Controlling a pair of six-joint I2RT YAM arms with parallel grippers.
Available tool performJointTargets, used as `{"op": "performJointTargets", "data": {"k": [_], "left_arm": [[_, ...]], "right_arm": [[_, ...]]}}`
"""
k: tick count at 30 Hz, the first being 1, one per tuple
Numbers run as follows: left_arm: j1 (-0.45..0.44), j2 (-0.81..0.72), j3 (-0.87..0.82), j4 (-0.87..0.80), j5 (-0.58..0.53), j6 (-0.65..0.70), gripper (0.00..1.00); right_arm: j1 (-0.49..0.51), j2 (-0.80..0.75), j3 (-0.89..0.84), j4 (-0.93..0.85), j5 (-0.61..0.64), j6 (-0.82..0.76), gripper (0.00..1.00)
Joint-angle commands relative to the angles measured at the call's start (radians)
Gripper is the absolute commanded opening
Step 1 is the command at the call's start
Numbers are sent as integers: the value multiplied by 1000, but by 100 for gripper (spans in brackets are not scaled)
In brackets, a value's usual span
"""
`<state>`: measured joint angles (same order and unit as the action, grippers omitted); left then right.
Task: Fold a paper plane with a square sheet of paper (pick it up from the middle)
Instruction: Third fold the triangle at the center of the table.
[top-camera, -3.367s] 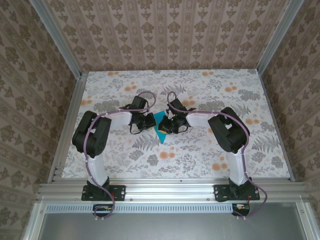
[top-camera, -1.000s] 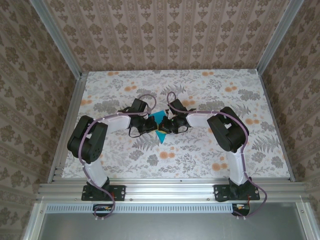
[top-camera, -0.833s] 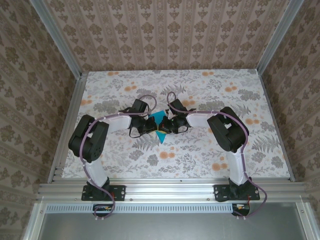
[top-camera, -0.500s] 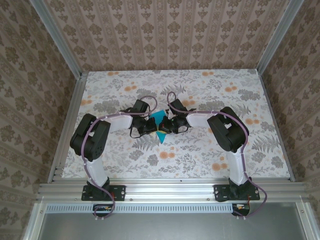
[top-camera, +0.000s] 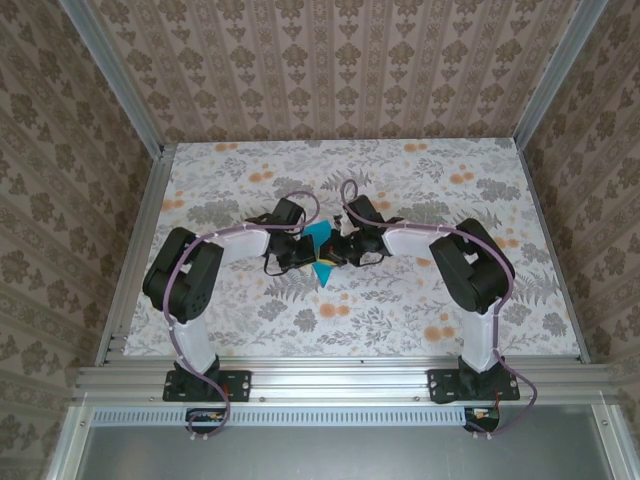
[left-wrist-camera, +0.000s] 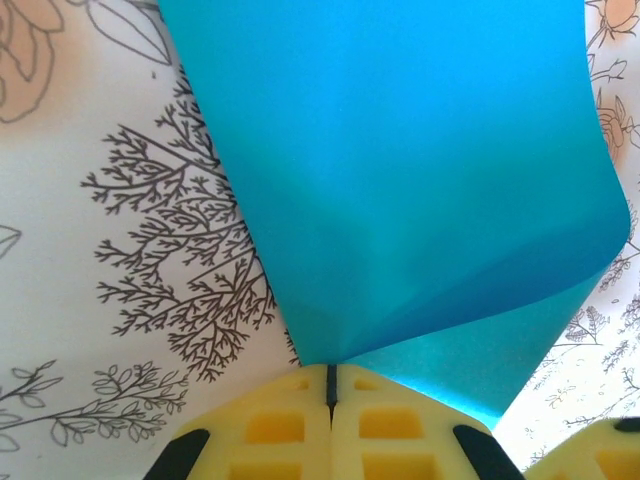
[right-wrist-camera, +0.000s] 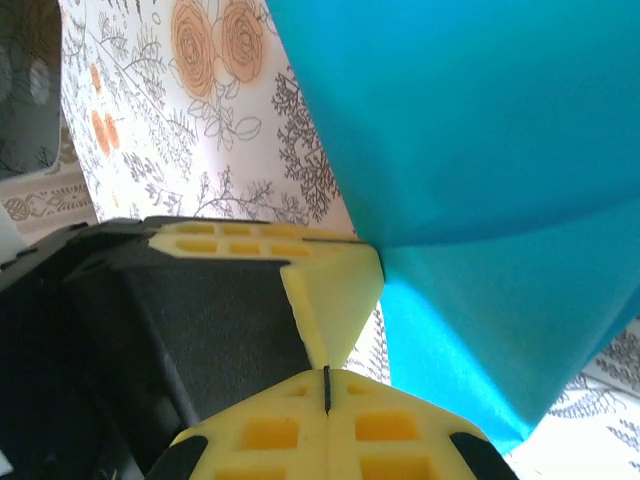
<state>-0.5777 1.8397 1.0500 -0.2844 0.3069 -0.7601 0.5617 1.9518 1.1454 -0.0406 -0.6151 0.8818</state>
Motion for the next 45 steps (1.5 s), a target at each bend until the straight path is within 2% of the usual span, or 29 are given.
{"op": "performJointTargets", "data": {"k": [1, 12, 27, 32, 39, 45], "left_arm": [[-13, 66, -18, -125, -91, -10, 0], [-22, 75, -15, -151, -125, -19, 0], [-30, 77, -25, -147, -138, -33, 0], [-30, 76, -23, -155, -149, -30, 0], [-31, 79, -24, -157, -158, -29, 0], [-31, 81, -26, -155, -155, -30, 0]], "right_arm": [[3, -14, -39, 15, -40, -21, 5], [18, 41, -78, 65, -100, -22, 5], [18, 102, -95, 147, -115, -2, 5], [18, 59, -119, 179, -121, 7, 6], [18, -43, -172, 134, -99, -48, 10], [22, -52, -220, 150, -93, -47, 13]]}}
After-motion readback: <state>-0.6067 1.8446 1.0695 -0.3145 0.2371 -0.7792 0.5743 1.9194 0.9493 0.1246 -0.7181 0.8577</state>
